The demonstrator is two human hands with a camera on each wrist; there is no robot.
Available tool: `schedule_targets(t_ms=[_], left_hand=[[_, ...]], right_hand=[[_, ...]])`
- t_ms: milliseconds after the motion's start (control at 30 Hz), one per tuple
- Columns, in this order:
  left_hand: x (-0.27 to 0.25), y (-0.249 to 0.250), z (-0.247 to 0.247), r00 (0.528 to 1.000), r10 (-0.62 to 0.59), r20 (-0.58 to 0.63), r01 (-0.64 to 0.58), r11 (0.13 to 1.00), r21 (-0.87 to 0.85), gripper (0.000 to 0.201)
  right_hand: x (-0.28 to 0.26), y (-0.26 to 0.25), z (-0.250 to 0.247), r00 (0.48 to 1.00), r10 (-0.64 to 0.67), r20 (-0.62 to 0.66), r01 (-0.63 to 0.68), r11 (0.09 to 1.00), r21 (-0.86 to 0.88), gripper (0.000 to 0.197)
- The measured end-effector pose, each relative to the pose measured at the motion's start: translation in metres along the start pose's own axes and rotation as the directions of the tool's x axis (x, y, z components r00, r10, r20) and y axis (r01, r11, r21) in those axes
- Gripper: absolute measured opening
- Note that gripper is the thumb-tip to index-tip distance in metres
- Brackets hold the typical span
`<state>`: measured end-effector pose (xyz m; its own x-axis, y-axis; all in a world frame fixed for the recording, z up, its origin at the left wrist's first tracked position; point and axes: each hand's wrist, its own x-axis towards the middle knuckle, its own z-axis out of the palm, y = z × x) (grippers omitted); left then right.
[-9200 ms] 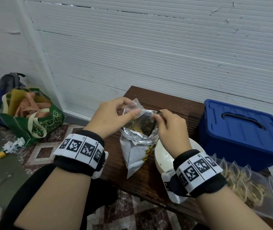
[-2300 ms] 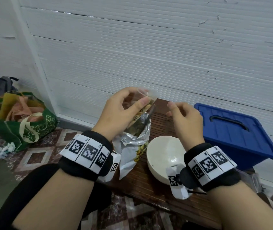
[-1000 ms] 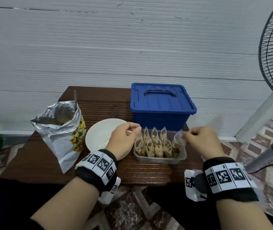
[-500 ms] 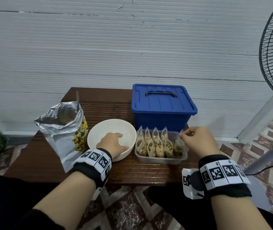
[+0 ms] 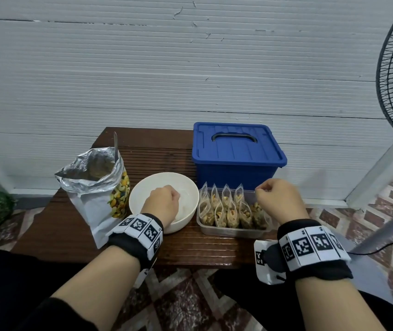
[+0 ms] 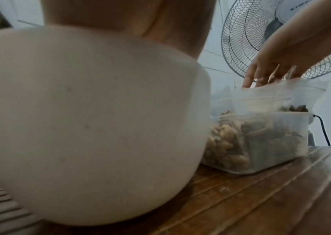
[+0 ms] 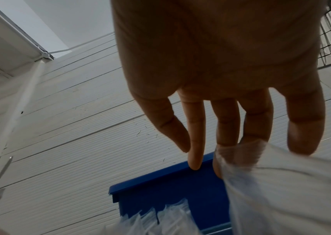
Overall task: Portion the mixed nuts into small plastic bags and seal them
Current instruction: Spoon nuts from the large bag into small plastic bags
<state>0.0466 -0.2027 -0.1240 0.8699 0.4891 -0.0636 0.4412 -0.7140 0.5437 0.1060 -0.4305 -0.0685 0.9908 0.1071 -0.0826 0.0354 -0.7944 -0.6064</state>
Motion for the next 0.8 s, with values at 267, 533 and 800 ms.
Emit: schedule_targets(t_ms=[267,533,800], left_hand=[[-0.001,0.012,-0.024,0.969,0.038,-0.243,-0.149,0.875,-0.460,0.015],[-0.004,0.029,-0.032,0.989,-0.079,-0.123,-0.070,0.485,-0.871,0.014],[-0.002,0.026,-0.035,0.985,-0.163,-0.057,0.015,0.410,-0.912,0.017]], right_hand=[[0.000,-0.017,0.004,0.946,-0.255,-0.200,0.258,0.966,-0.014,0.016],[-0.008,-0.064,0.036,0.931,-0.363,-0.030,0.361,0.912,0.193,0.034],[-0.002,-0.073,0.058,0.954,-0.276,0.116,0.203,0.883,0.423,0.029]])
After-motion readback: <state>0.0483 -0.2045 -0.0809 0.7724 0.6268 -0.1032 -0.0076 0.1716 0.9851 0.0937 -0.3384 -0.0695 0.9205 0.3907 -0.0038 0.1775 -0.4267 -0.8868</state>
